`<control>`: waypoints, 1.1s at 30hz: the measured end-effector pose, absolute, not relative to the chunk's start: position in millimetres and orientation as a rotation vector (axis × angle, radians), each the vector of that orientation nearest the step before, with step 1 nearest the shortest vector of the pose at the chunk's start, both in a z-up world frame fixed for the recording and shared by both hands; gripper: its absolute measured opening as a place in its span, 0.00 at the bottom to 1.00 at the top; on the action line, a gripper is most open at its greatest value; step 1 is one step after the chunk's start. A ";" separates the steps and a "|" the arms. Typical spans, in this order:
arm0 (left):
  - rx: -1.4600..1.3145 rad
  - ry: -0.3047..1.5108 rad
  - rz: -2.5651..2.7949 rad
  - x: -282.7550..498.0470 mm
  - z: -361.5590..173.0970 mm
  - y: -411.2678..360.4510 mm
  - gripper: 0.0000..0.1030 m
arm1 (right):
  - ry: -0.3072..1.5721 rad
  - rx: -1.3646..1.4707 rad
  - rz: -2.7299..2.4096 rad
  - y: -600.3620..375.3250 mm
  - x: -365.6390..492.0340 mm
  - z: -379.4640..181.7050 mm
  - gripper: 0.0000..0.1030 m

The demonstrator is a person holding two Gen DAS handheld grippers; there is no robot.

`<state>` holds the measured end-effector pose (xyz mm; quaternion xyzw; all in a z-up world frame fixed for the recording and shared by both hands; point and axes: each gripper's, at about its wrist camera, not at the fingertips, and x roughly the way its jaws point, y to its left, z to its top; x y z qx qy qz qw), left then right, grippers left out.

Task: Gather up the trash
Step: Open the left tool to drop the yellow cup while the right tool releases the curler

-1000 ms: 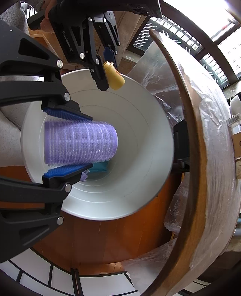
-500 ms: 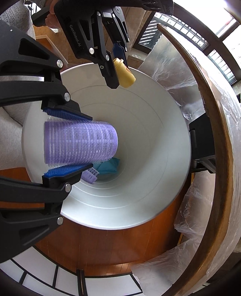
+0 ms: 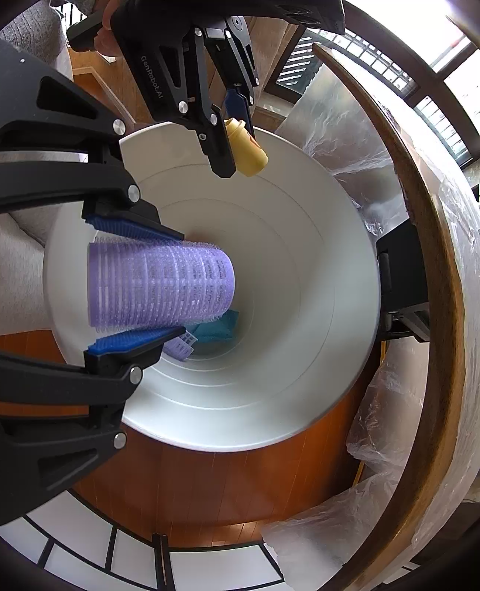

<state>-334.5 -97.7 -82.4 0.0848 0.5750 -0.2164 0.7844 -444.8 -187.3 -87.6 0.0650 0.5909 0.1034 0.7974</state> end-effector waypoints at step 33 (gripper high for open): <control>0.236 1.271 -0.426 -326.7 -95.4 -102.4 0.64 | 1.257 0.087 0.197 -189.7 -439.0 -86.2 0.63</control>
